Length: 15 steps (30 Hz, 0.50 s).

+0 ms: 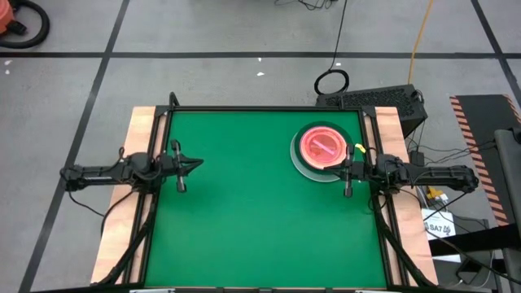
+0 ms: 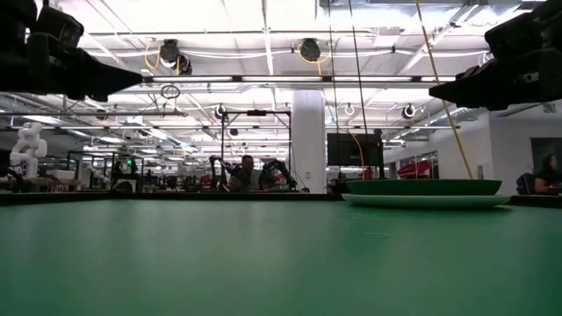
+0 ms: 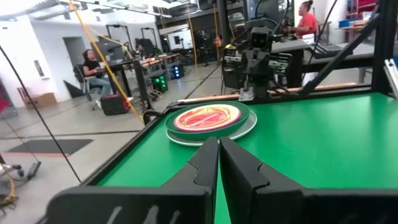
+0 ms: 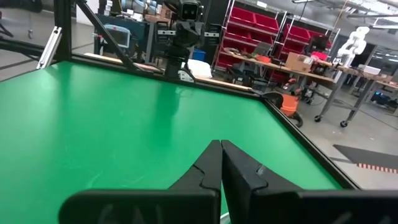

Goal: Stack plastic plates
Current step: Return to home position

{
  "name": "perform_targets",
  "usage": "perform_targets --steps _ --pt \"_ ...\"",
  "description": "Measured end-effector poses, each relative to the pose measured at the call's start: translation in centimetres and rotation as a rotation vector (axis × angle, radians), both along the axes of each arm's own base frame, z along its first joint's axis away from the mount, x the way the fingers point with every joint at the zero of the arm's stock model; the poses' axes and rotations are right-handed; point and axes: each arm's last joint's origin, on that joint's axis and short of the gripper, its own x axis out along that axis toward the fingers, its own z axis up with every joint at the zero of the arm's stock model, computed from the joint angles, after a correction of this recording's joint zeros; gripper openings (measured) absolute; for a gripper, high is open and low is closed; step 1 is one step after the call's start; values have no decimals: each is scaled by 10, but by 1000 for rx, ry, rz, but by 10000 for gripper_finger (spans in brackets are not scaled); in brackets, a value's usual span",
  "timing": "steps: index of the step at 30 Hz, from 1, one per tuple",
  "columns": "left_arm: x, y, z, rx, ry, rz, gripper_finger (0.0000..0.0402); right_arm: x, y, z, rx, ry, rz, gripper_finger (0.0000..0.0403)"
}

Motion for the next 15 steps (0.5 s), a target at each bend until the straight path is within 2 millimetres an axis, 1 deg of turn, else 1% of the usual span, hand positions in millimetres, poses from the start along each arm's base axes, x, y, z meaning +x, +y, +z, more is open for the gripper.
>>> perform_targets --steps 5,15 --pt "0 2 -1 -46 7 -20 23 0 0 0 5 0 0 0" --pt "0 1 -2 -56 14 -42 23 0 0 0 9 1 -1 0"
